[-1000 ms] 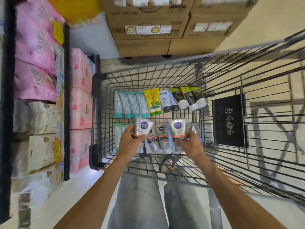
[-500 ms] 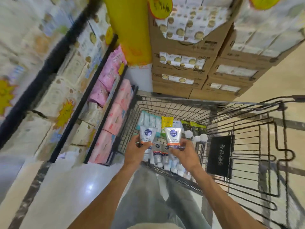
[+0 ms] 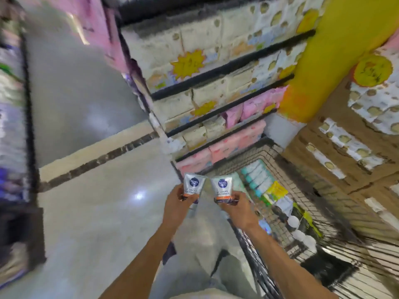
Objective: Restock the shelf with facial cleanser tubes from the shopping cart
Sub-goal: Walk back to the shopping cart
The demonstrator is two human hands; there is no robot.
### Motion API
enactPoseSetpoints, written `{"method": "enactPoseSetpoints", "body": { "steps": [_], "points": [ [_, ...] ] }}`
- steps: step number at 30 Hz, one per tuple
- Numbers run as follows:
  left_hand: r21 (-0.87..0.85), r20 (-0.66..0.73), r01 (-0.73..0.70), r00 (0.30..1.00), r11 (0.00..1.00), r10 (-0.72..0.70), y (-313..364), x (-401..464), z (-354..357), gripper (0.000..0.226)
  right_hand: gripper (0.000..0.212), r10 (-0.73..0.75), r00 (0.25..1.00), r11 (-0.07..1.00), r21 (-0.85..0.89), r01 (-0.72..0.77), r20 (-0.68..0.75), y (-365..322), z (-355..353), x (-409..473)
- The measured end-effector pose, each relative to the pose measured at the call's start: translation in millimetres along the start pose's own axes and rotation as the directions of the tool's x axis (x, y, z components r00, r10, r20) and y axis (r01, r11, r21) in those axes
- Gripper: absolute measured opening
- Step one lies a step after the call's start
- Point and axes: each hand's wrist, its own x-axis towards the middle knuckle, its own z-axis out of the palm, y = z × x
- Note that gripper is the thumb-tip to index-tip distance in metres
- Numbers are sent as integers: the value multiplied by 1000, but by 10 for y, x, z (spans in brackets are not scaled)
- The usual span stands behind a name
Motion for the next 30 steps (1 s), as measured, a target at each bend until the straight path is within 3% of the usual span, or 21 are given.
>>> {"method": "enactPoseSetpoints", "body": {
  "steps": [3,9,15,24,30],
  "points": [
    [-74,-139,39,989,996,-49,-287,-202,-570,36,28,-42,989,997,-55,50,145,-141,548,-7],
    [-250,-382,71,909,966,-165,-973,-905,-1768,37,56,-82,928,971,-179,156,364,-353,1912,-382],
    [-319,-546,93,796,943,-263,-1861,-1672,-2944,38,50,-144,823,919,-235,317,550,-507,3358,-1209],
    [-421,-759,23,538,907,-366,-2733,-2803,-4457,33,44,-153,594,854,-197,481,790,-641,5299,-2542],
    [-467,-823,10,361,884,-439,-3209,-3302,-5298,34,47,-135,438,788,-172,591,889,-755,6473,-3152]
  ]
}}
